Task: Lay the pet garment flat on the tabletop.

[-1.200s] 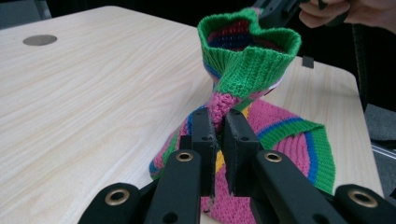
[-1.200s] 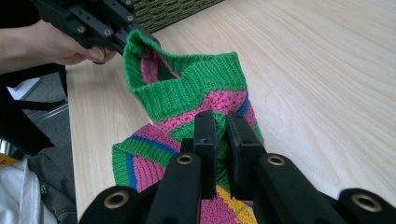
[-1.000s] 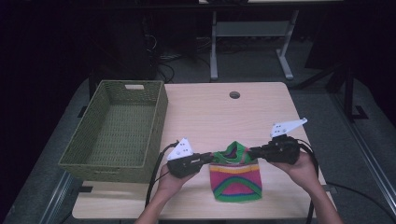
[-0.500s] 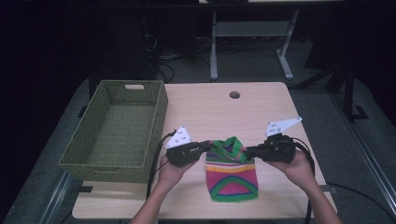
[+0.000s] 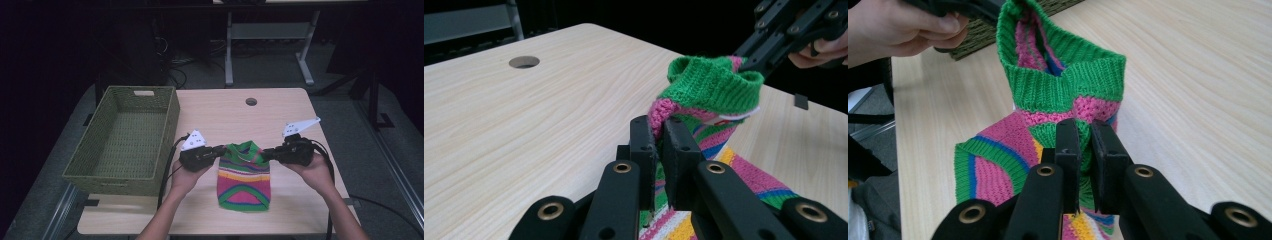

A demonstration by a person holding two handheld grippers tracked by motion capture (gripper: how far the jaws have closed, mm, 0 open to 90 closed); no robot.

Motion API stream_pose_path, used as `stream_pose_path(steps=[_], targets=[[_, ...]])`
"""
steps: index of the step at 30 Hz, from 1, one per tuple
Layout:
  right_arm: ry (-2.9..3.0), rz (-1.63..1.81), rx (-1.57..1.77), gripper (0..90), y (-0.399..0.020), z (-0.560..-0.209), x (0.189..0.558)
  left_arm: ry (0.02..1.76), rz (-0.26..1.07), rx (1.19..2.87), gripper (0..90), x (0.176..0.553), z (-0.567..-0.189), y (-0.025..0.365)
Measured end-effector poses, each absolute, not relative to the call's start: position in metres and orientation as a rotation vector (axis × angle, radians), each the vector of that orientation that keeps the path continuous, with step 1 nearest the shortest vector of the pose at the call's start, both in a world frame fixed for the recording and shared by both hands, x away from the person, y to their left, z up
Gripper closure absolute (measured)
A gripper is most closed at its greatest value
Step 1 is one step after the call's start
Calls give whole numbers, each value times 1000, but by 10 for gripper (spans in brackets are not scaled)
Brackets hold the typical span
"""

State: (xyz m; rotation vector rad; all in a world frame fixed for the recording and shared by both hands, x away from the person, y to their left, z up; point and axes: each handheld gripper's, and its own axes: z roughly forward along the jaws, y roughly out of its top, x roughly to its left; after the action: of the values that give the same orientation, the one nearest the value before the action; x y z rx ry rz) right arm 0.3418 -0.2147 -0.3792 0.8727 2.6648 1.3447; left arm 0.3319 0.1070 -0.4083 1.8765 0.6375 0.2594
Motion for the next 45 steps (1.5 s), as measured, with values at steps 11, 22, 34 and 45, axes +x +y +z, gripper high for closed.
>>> stream_pose_path(steps=[11,22,34,45], targets=[[2647,1320,905,827,-216,-381,354,663,235,1886,840,338,-414,108],[2637,1313,923,827,-219,-380,362,694,229,1878,840,343,-417,107],[2626,1280,947,826,-218,-378,376,753,230,1847,841,355,-420,103],[2603,1243,1016,821,-220,-390,390,828,240,1818,840,370,-433,96]])
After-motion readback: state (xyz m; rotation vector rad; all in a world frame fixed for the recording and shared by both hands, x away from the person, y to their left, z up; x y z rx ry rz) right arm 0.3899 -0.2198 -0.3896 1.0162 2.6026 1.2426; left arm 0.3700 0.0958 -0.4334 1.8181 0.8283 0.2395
